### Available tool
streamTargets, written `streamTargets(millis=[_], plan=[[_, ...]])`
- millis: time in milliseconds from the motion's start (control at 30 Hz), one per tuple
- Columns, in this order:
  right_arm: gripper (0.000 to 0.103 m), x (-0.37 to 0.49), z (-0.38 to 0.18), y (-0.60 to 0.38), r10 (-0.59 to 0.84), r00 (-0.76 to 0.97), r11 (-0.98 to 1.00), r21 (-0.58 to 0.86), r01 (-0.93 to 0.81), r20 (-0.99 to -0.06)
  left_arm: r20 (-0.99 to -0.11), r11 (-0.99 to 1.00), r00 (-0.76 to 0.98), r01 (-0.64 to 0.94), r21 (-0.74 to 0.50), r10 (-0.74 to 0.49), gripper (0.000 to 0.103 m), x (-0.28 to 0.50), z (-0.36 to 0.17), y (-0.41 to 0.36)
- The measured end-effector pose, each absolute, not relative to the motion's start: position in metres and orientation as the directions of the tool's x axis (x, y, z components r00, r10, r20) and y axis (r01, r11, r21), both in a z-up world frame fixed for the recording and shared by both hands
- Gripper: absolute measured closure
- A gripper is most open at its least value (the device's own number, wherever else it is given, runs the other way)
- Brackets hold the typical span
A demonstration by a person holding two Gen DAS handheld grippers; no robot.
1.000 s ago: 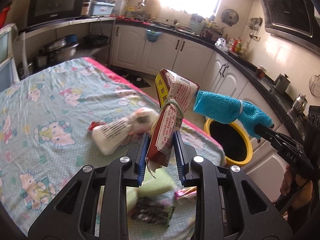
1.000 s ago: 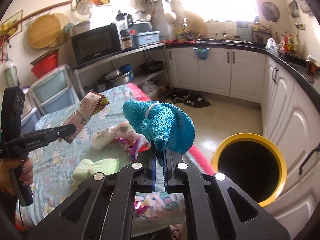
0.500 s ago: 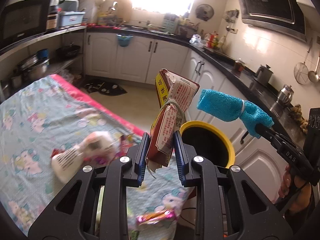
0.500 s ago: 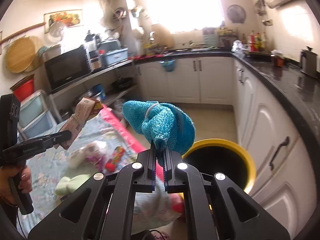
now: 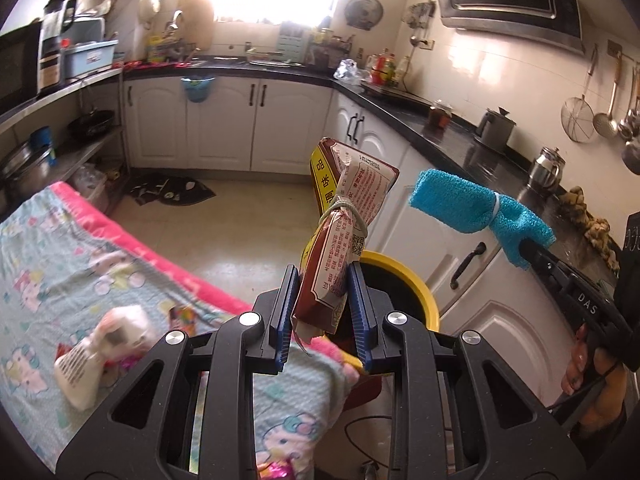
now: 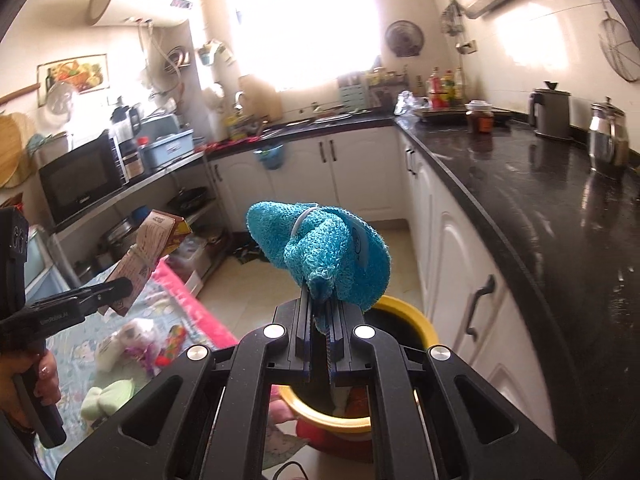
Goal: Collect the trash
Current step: 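Carry the carton and blue towel over the yellow-rimmed bin with both grippers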
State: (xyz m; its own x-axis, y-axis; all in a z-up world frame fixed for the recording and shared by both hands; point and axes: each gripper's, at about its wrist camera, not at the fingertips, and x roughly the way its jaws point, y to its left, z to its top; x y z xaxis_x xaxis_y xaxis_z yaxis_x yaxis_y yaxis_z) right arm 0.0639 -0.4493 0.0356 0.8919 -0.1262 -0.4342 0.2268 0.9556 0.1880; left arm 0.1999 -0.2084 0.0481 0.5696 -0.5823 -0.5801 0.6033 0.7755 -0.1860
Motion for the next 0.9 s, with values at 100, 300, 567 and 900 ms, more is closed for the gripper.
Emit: streamTargets(millis=[100, 300, 567, 900], plan=[[0.097, 0.06, 0.035, -0.46, -0.152, 0.889, 0.949, 0.188, 0.254, -0.433, -0.582, 0.764, 0.559, 0.62, -0.179, -0.59, 0.084, 0.202, 0.048, -0.225], [0.097, 0.06, 0.028, -0.47, -0.203, 0.871, 0.938, 0.168, 0.305, -0.448, -0.594, 0.749, 0.537, 0.638, -0.179, -0.599, 0.084, 0.209, 0.042, -0.254], [0.097, 0.072, 0.006, -0.478, -0.238, 0.834, 0.93, 0.132, 0.344, -0.498, -0.65, 0.746, 0.495, 0.644, -0.169, -0.576, 0.084, 0.229, 0.012, -0.291], [0.097, 0.104, -0.048, -0.487, -0.226, 0.759, 0.915, 0.134, 0.381, -0.611, -0.728, 0.746, 0.418, 0.638, -0.19, -0.543, 0.083, 0.263, -0.037, -0.327]])
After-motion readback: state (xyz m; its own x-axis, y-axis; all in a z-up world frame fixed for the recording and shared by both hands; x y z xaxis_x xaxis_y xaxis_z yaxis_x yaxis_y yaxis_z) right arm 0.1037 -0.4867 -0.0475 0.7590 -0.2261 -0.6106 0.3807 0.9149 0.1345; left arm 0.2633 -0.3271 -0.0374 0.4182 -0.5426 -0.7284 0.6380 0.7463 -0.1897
